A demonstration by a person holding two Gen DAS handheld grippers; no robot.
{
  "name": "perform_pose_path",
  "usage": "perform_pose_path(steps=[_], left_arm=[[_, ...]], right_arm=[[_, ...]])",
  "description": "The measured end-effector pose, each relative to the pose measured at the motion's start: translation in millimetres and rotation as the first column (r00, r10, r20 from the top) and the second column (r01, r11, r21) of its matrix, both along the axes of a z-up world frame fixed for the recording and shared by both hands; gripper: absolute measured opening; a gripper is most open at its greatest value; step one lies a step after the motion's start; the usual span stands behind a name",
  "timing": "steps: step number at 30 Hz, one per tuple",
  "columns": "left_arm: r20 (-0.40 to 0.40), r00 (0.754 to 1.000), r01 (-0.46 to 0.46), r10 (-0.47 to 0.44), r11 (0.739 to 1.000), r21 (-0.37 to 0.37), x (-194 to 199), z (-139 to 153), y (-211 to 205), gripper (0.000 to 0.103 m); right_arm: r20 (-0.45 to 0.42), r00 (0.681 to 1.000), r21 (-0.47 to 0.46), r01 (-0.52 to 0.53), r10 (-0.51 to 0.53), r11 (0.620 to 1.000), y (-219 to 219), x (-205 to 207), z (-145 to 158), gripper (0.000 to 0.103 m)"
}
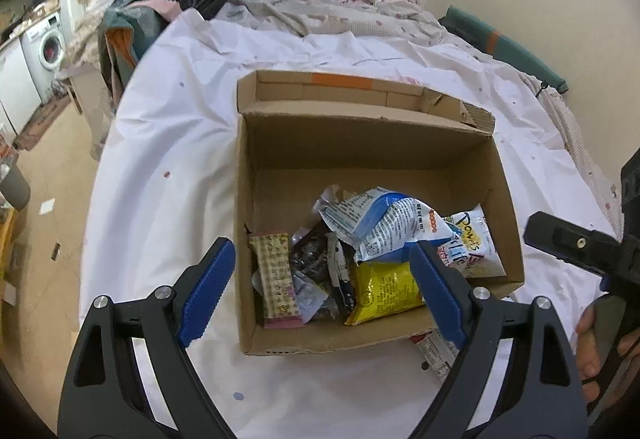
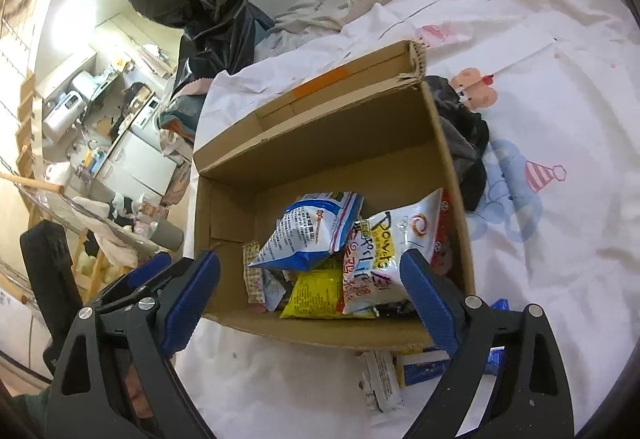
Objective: Organize snacks
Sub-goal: 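Grasp a red-white snack bar with the left tool while the right grasps a blue snack bag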
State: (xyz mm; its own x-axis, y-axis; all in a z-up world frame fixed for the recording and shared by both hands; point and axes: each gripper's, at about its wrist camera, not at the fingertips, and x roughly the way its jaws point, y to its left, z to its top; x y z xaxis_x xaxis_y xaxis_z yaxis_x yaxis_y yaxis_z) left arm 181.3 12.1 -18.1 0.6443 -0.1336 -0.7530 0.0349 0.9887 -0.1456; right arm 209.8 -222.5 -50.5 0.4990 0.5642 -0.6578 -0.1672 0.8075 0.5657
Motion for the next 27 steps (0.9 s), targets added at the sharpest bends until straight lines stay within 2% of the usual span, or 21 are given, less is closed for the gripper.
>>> perform_pose_path(steps=[5, 10, 19, 23, 27], left_arm=[[0.024, 1.0, -0.011, 0.01, 1.0, 0.013, -6, 7, 6, 0.087], [0.019, 0.999, -0.051, 0.051, 0.998, -0.025, -11, 13, 19, 0.087], [-0.01, 0.995, -0.097, 0.097, 0.995, -0.026, -32, 9, 24, 0.087], [-0.036, 0.996, -0.088, 0.087, 0.996, -0.025, -42, 1, 15, 0.087], [-0.073, 0.994, -0.084, 0.083, 0.996, -0.013, -51, -6, 7, 0.087]], right_arm=[[0.001, 0.999, -0.007, 0.049, -0.049, 0.999, -13, -11, 4, 0.093], [-0.006, 0.997, -0.032, 0.075, -0.075, 0.997, -21, -23, 5, 0.093], [-0.085, 0.984, -0.05, 0.154, -0.158, 0.987, -49, -56, -10, 0.094], [-0.116, 0.976, -0.096, 0.176, -0.187, 0.98, -58, -66, -19, 0.094], [-0.229, 0.948, -0.222, 0.168, -0.219, 0.96, -61, -65, -47, 0.094]])
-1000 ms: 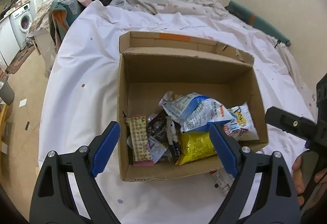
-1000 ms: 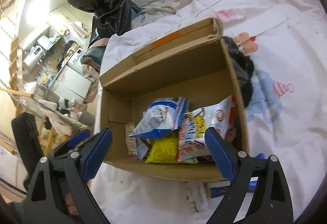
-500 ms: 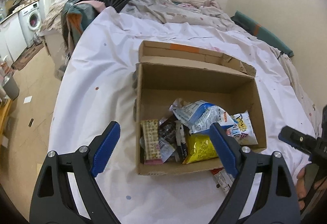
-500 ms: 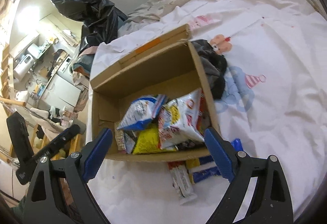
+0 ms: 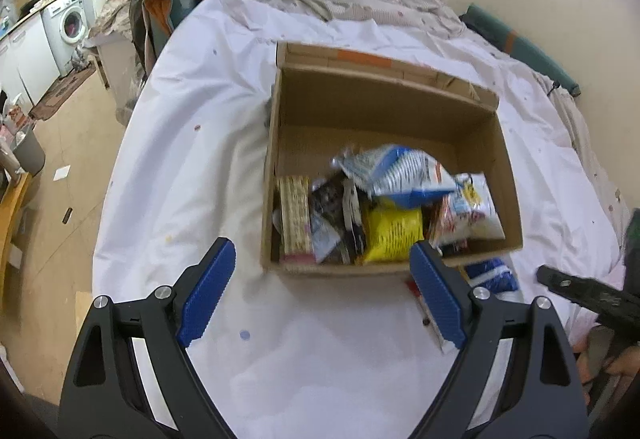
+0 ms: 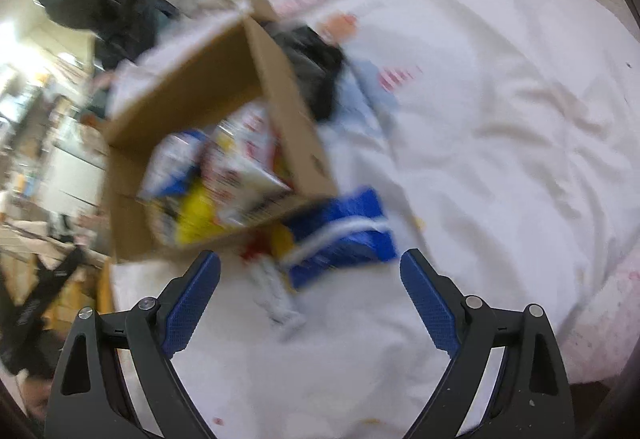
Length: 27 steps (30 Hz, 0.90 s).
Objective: Organize snacks
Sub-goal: 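Grasp a red-white snack bar with the left tool while the right grasps a blue snack bag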
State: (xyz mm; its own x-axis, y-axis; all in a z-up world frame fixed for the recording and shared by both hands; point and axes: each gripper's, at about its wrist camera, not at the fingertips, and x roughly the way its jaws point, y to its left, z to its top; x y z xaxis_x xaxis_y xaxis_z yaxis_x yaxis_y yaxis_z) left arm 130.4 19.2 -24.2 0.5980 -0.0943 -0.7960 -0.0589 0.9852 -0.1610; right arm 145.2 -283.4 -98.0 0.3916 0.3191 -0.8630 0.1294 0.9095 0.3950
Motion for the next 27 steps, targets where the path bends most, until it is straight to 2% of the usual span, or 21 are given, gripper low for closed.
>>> perform_pose_path(steps=[3, 6, 8, 16, 17, 18, 19, 20, 22, 23, 24, 27], left_arm=[[-0.024, 1.0, -0.005, 0.004, 0.999, -0.036, -4, -5, 0, 0.087], [-0.039, 0.999, -0.009, 0.007, 0.999, -0.036, -6, -8, 1, 0.087], [-0.05, 0.999, -0.01, 0.008, 0.999, -0.039, -5, -11, 2, 0.087], [-0.055, 0.998, -0.042, 0.041, 0.999, -0.021, 1, -15, 6, 0.087], [-0.057, 0.997, -0.043, 0.042, 0.999, -0.024, 2, -15, 6, 0.087], [-0.061, 0.997, -0.044, 0.042, 0.999, -0.028, 2, -16, 6, 0.087], [-0.063, 0.997, -0.044, 0.042, 0.999, -0.029, 3, -16, 6, 0.087], [-0.064, 0.997, -0.045, 0.043, 0.999, -0.031, 4, -16, 7, 0.087], [-0.07, 0.997, -0.046, 0.044, 0.998, -0.035, 4, -17, 7, 0.087], [-0.074, 0.996, -0.047, 0.044, 0.998, -0.036, 4, -18, 7, 0.087], [-0.08, 0.996, -0.047, 0.044, 0.998, -0.037, 5, -19, 7, 0.087], [-0.107, 0.993, -0.046, 0.042, 0.998, -0.039, 6, -23, 6, 0.087]], right_arm=[[-0.096, 0.995, -0.067, 0.005, -0.011, 0.998, 2, 11, -24, 0.094], [-0.132, 0.99, -0.128, 0.025, -0.042, 0.991, 3, 27, -39, 0.094], [-0.154, 0.988, -0.184, -0.002, -0.027, 0.983, 7, 41, -47, 0.094], [-0.202, 0.979, -0.143, -0.055, 0.025, 0.988, 21, 62, -74, 0.093], [-0.204, 0.978, -0.159, -0.074, 0.04, 0.985, 24, 62, -75, 0.084], [-0.202, 0.977, -0.167, -0.098, 0.063, 0.981, 28, 61, -76, 0.082], [-0.199, 0.977, -0.163, -0.115, 0.082, 0.98, 31, 60, -75, 0.074], [-0.192, 0.976, -0.146, -0.13, 0.101, 0.981, 33, 58, -72, 0.065], [-0.194, 0.971, -0.099, -0.164, 0.142, 0.982, 39, 52, -70, 0.057], [-0.197, 0.967, -0.082, -0.178, 0.159, 0.981, 42, 48, -69, 0.047], [-0.203, 0.962, -0.058, -0.199, 0.183, 0.978, 46, 42, -69, 0.042], [-0.208, 0.949, 0.004, -0.243, 0.238, 0.97, 56, 28, -69, 0.038]])
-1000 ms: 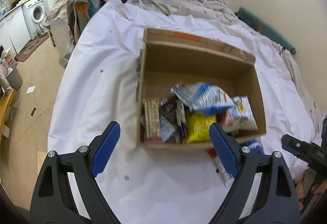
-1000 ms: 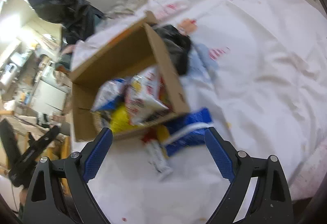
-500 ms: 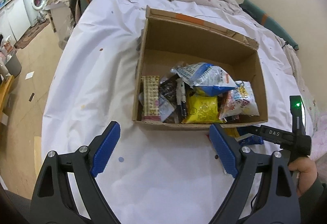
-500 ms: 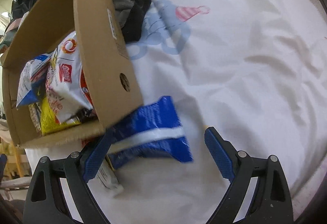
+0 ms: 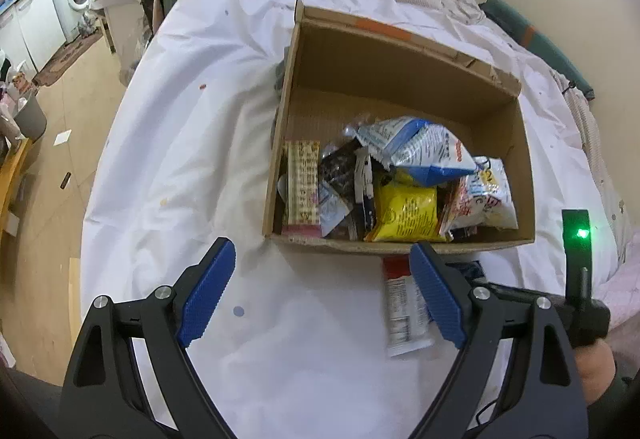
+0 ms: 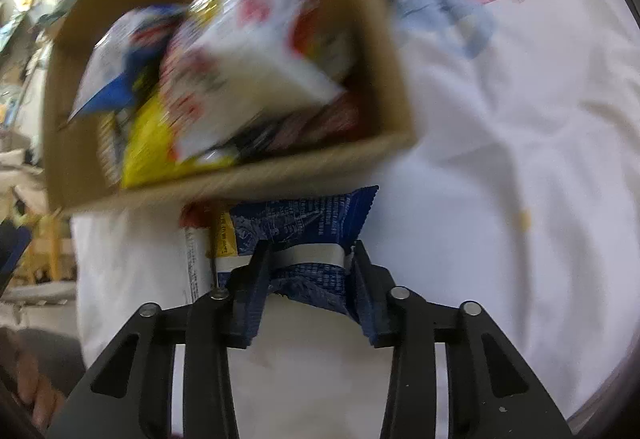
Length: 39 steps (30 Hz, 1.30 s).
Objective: Organize snacks
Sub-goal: 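Grasp a red-white snack bar with the left tool while the right grasps a blue snack bag, then carry both snacks over the box and open both tools to release them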
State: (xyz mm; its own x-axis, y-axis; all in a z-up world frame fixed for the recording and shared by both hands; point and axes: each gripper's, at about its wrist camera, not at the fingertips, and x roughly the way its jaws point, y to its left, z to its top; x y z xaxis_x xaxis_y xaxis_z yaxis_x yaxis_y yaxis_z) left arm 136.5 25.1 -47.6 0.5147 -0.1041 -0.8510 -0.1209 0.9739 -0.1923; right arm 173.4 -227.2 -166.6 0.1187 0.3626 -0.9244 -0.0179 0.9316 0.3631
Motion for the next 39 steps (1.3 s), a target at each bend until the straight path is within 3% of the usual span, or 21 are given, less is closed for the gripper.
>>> perform_pose_path(steps=[3, 4, 9, 15, 21, 23, 25, 29, 34, 39], left_arm=[[-0.014, 1.0, -0.006, 0.006, 1.0, -0.007, 1, -2, 1, 0.087], [-0.016, 1.0, -0.009, 0.009, 1.0, -0.006, 1, -3, 1, 0.087], [-0.071, 0.997, -0.01, 0.011, 1.0, 0.021, -2, -16, 3, 0.087], [-0.203, 0.978, 0.063, -0.058, 0.998, 0.02, 2, -47, -11, 0.087], [-0.281, 0.958, 0.071, -0.057, 0.997, 0.042, 4, -73, -17, 0.085], [-0.301, 0.952, 0.074, -0.057, 0.996, 0.046, 3, -80, -19, 0.079], [-0.313, 0.948, 0.077, -0.061, 0.996, 0.039, 3, -88, -22, 0.062], [-0.346, 0.934, 0.11, -0.088, 0.993, 0.044, 2, -103, -34, 0.058], [-0.363, 0.921, 0.179, -0.139, 0.981, 0.078, -5, -112, -49, 0.029], [-0.357, 0.916, 0.228, -0.185, 0.97, 0.082, -16, -107, -58, 0.027]], right_arm=[[0.003, 0.998, 0.033, -0.069, 0.069, 0.997, 14, -13, 4, 0.034], [0.001, 0.996, 0.049, -0.092, 0.092, 0.995, 18, -17, 6, 0.024], [0.002, 0.989, 0.084, -0.145, 0.145, 0.986, 27, -45, 18, 0.021], [0.051, 0.991, 0.087, -0.129, 0.125, 0.988, 19, -61, 36, 0.019], [0.131, 0.991, 0.11, -0.028, 0.013, 0.994, -17, -64, 60, 0.019], [0.143, 0.99, 0.129, 0.0, -0.019, 0.992, -26, -62, 65, 0.019], [0.145, 0.989, 0.144, 0.021, -0.042, 0.989, -35, -61, 65, 0.019], [0.151, 0.986, 0.156, 0.046, -0.069, 0.987, -45, -60, 69, 0.019], [0.162, 0.983, 0.17, 0.054, -0.081, 0.984, -42, -62, 73, 0.019], [0.176, 0.981, 0.196, 0.043, -0.078, 0.98, -43, -65, 78, 0.019]])
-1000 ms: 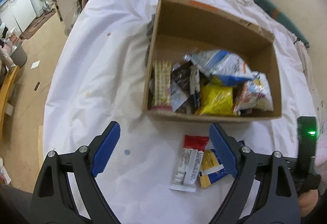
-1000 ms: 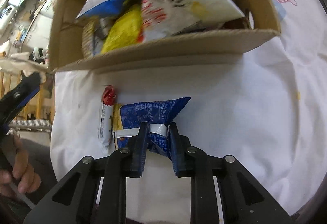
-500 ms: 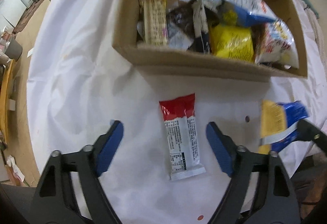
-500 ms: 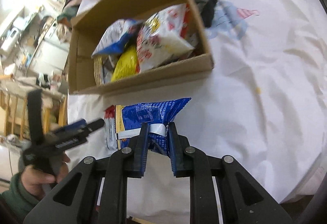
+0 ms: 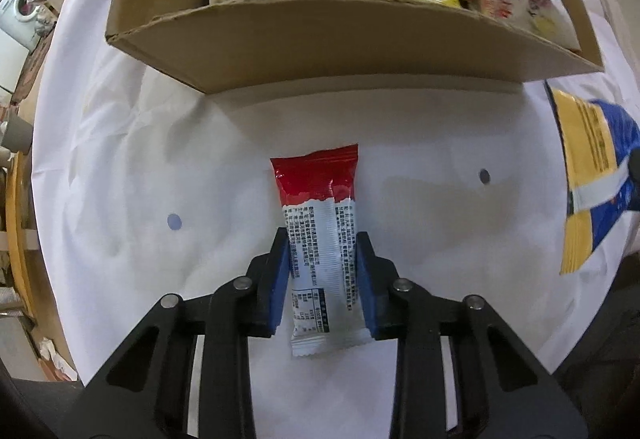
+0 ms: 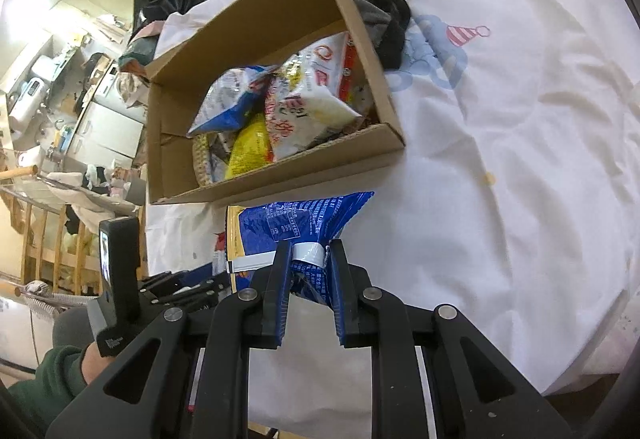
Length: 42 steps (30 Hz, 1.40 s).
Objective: Organize snacks
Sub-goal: 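Carry both snacks over the box and open both tools to release them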
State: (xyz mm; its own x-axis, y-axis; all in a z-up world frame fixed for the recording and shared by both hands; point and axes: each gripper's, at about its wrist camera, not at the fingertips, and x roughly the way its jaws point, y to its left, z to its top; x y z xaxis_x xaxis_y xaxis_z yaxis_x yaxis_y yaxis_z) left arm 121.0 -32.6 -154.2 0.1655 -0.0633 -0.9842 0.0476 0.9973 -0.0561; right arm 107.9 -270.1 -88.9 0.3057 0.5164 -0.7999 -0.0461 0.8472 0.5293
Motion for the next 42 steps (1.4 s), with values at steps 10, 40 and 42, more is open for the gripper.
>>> perform_pose_path(steps=[10, 40, 42], left_arm=[[0.186, 0.982, -0.01, 0.014, 1.0, -0.019, -32, 63, 7, 0.027], [0.435, 0.9, -0.004, 0.029, 0.998, -0.058, 73, 122, 41, 0.027], [0.416, 0.908, -0.03, 0.048, 0.998, -0.05, 77, 115, 44, 0.027]], right_arm=[[0.124, 0.992, 0.102, -0.04, 0.027, 0.994, 8, -1, 27, 0.019], [0.245, 0.964, 0.121, 0.079, -0.107, 0.99, 23, 91, 46, 0.019], [0.237, 0.965, 0.112, 0.088, -0.113, 0.99, 21, 100, 43, 0.02]])
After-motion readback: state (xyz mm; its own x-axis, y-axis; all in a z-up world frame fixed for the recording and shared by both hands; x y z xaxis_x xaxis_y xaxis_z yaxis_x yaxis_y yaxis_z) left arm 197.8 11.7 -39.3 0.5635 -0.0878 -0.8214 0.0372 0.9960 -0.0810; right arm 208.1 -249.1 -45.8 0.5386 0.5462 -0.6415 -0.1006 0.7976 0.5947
